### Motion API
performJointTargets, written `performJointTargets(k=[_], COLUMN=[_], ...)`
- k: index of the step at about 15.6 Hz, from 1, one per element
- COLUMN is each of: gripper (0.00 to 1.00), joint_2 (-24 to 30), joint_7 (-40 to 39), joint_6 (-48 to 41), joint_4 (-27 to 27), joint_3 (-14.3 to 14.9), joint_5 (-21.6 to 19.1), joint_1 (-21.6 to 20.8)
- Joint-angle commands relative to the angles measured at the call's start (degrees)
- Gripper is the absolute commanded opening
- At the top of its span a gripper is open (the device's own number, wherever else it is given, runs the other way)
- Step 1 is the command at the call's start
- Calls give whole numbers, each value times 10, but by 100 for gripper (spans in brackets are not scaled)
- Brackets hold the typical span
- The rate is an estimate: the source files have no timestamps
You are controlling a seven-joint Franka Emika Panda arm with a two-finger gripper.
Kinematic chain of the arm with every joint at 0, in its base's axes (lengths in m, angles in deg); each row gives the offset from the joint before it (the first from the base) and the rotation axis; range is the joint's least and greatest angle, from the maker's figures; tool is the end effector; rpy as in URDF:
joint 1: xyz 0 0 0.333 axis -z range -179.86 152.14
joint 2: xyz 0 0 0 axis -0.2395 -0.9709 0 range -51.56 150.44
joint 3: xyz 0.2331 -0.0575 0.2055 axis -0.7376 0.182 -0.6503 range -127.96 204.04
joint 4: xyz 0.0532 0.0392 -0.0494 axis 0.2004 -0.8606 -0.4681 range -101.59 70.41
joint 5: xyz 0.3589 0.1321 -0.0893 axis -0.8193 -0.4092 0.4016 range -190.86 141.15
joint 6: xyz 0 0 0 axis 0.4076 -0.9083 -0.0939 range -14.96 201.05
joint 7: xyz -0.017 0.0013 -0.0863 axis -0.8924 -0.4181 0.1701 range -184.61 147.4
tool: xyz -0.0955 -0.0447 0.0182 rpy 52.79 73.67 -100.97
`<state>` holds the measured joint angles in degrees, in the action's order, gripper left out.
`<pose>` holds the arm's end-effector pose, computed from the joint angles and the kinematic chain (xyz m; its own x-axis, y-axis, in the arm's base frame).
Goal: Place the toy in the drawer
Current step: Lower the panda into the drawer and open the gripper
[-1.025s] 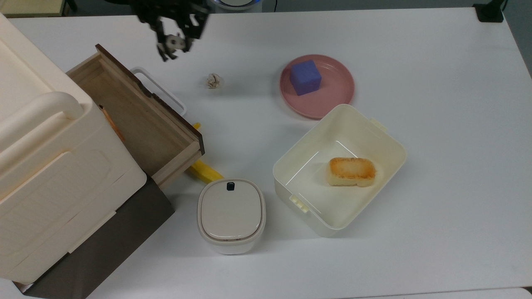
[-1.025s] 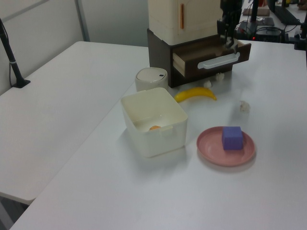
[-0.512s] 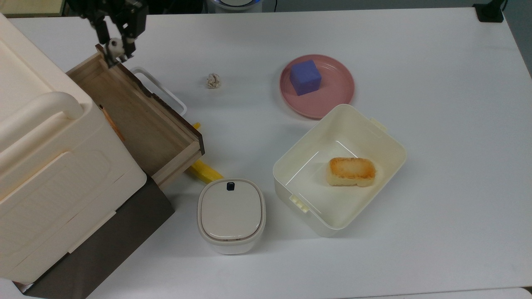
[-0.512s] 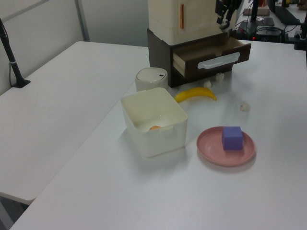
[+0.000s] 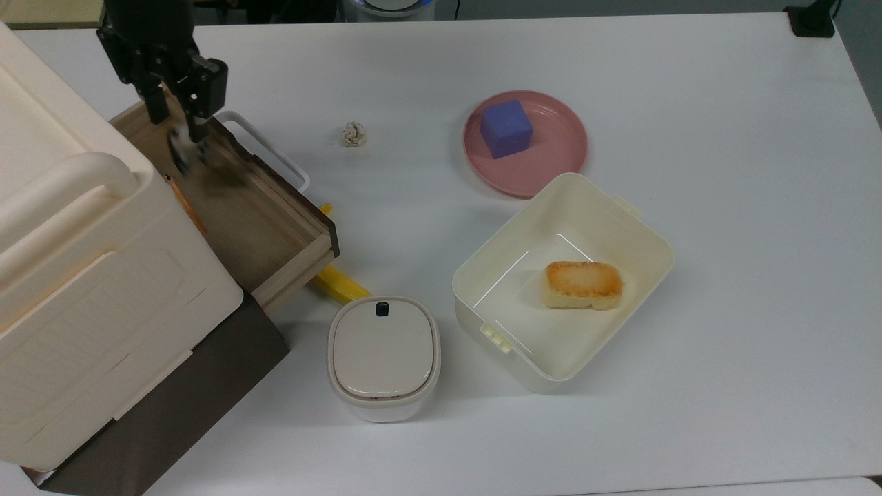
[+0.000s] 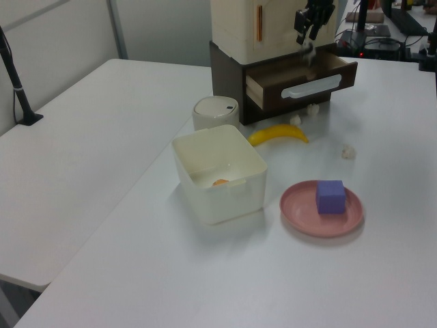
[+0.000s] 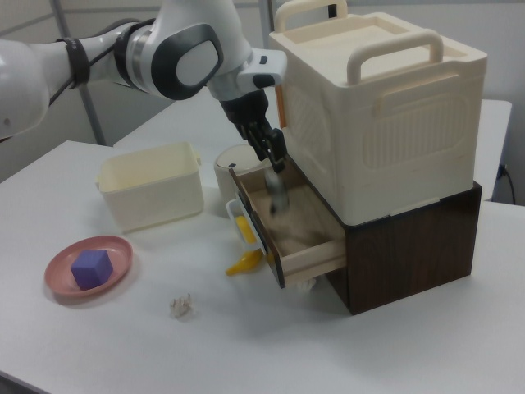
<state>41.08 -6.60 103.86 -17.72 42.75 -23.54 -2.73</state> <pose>0.6123 -0.1715 0.5692 0.8464 -0.4409 0.2987 -0.4540 -0.8906 -0.0281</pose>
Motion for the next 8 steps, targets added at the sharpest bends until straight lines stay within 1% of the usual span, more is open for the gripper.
performJointTargets(k=[1, 6, 8], gripper=[100, 100, 100], joint_2=[2, 4, 14], joint_7=[6, 6, 5], joint_6=[4, 1, -8], joint_4=[7, 7, 7], joint_3=[1, 1, 1], joint_5=[-8, -8, -8], joint_1=[9, 9, 8])
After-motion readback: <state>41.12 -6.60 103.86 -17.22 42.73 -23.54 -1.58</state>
